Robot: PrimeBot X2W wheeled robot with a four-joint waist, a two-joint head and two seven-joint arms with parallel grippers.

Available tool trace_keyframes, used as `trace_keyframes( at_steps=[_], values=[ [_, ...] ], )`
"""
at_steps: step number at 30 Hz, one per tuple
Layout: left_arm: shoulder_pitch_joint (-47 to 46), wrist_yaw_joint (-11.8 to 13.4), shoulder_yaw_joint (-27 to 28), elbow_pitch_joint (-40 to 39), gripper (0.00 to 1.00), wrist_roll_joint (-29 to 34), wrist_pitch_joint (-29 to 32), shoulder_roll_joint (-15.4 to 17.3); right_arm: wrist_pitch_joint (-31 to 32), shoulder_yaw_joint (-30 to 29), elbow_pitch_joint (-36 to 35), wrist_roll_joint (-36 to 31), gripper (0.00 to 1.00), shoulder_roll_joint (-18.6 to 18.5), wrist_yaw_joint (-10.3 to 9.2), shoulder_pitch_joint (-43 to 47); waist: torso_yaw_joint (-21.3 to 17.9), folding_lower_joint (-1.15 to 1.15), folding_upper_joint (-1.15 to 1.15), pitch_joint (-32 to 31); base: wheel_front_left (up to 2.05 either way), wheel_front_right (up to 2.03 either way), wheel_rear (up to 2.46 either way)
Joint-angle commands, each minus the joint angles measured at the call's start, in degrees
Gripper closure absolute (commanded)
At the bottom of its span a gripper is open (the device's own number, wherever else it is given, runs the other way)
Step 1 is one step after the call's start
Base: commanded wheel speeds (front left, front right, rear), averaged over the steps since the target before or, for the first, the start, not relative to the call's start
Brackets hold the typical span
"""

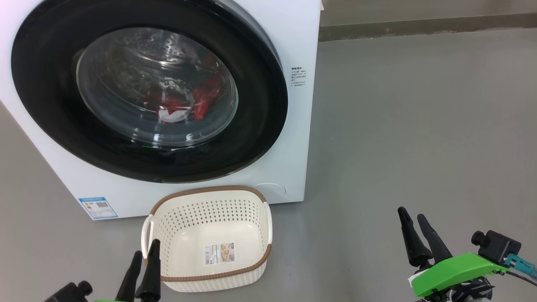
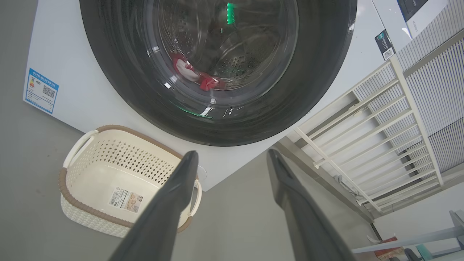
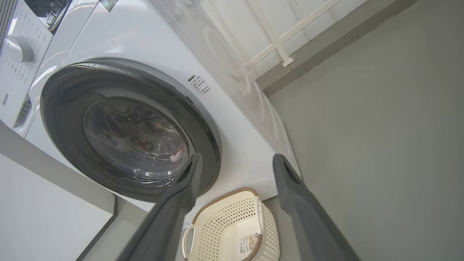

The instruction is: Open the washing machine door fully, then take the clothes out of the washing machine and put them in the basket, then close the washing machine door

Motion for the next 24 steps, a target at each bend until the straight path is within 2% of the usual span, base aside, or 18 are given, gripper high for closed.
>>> trace_keyframes(
  at_steps=[1,24],
  values=[
    [-2.49,-0.01,0.88,-1.39,0.00,1.77,-0.72,0.97,-0.80,1.17,-1.73,-1.86,0.00,-0.68,-0.02,-2.83,-0.01,-0.01,0.00,-0.03,0.00,0.00,0.00],
    [-3.14,-0.07,1.27,-2.57,0.00,15.75,-4.42,1.31,-4.51,3.41,-2.11,-16.64,0.00,-0.93,-0.03,-3.37,-0.19,-0.01,0.00,-0.88,0.00,0.00,0.00]
  ],
)
